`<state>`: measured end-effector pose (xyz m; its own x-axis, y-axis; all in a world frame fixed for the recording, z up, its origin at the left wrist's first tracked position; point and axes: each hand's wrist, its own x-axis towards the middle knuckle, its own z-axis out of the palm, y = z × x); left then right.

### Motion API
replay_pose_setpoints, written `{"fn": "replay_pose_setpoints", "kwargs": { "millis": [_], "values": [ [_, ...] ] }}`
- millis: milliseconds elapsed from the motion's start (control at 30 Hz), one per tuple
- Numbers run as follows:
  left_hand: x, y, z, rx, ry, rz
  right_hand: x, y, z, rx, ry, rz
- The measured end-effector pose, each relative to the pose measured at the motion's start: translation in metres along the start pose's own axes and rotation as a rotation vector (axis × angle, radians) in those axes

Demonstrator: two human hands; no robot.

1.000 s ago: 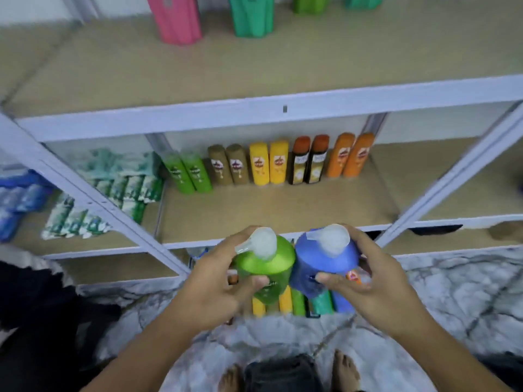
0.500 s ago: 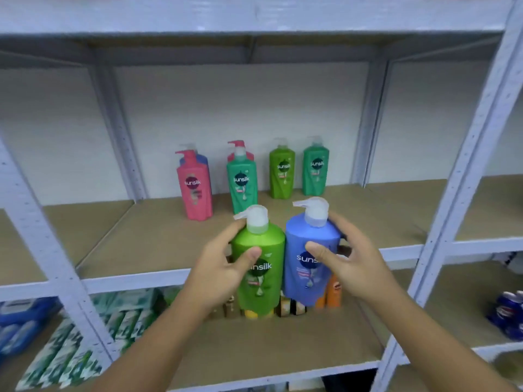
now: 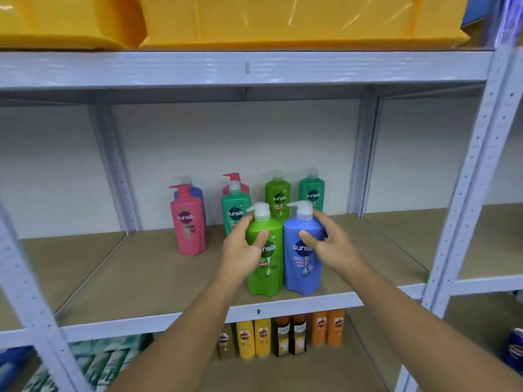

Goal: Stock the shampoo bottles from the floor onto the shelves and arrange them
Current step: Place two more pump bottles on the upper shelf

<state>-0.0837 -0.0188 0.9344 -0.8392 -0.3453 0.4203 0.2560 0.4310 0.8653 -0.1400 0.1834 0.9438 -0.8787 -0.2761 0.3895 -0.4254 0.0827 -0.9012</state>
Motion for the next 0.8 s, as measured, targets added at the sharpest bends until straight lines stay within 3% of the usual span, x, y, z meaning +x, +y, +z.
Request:
{"fn": "replay_pose_setpoints", "kwargs": {
  "millis": [133, 300, 800],
  "values": [
    [0.005, -0.023, 0.01, 0.04, -0.065, 0.082, 0.007, 0.023, -0.004, 0.043, 0.003, 0.012],
    [-0.022, -0.086, 0.019, 0.074, -0.276, -0.11, -0.013, 0.064, 0.0, 0.04, -0.086, 0.092],
    [0.06, -0.111, 0.097, 0.12, -0.238, -0.201, 0.051, 0.139, -0.026, -0.113, 0.059, 0.213]
  ]
}}
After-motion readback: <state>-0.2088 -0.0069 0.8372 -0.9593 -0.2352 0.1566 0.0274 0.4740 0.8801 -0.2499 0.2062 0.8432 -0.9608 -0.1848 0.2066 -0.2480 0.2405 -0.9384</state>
